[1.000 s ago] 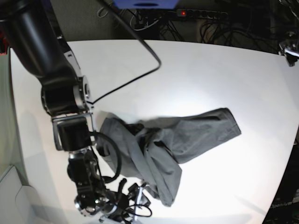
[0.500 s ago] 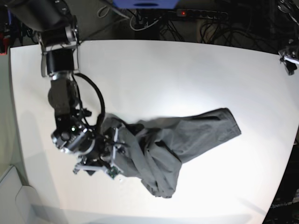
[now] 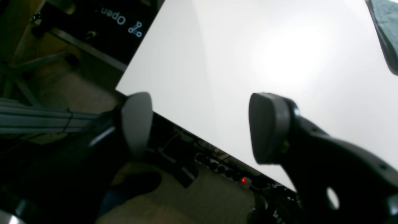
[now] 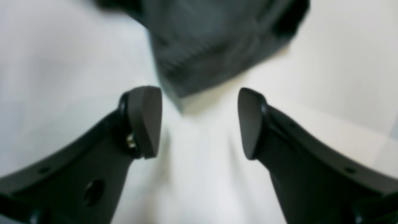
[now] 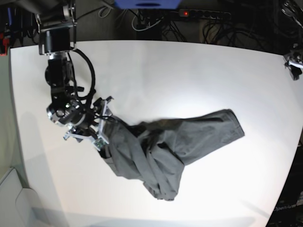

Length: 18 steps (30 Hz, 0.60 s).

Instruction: Layout the t-shirt on the table in an organized manner, then fold the t-shirt properly

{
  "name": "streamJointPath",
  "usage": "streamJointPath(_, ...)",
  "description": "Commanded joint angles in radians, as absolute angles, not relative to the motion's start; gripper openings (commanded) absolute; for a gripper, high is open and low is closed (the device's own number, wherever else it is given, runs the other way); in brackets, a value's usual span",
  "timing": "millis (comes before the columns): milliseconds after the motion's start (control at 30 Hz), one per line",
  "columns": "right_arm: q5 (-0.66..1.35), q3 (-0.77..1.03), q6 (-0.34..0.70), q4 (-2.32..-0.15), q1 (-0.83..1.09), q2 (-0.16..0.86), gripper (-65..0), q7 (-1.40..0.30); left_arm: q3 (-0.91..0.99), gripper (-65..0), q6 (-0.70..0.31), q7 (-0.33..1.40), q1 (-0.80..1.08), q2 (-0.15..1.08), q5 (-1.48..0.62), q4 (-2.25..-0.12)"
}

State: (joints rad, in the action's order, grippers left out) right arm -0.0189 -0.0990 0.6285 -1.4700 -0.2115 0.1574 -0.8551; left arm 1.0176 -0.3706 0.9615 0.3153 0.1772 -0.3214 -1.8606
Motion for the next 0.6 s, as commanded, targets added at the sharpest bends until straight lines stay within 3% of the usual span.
streamJointPath(0,-0.002,-0.096,0.627,-1.468,-0.245,0.162,-26.1,-0.814,1.023,-17.7,-0.369,0.943,0.317,0.191,-0.328,-1.876)
streamJointPath(133,-0.002,-0.102,0.636,-1.399,-0.262,0.162,-26.1,-0.789,1.024,-17.7,-0.369,0.943,0.318,0.171,-0.325,-1.879)
streamJointPath(233,-0.002,-0.096,0.698,-1.391,-0.263,0.137,-26.2,-0.794,1.026,-17.7,-0.369,0.943,0.32,0.165,-0.321,-1.877)
streamJointPath(567,-0.002,-0.102,0.698,-1.385,-0.266,0.107,-29.0,-0.768,1.027,-17.7,-0.369,0.943,0.32,0.165,-0.32,-1.877)
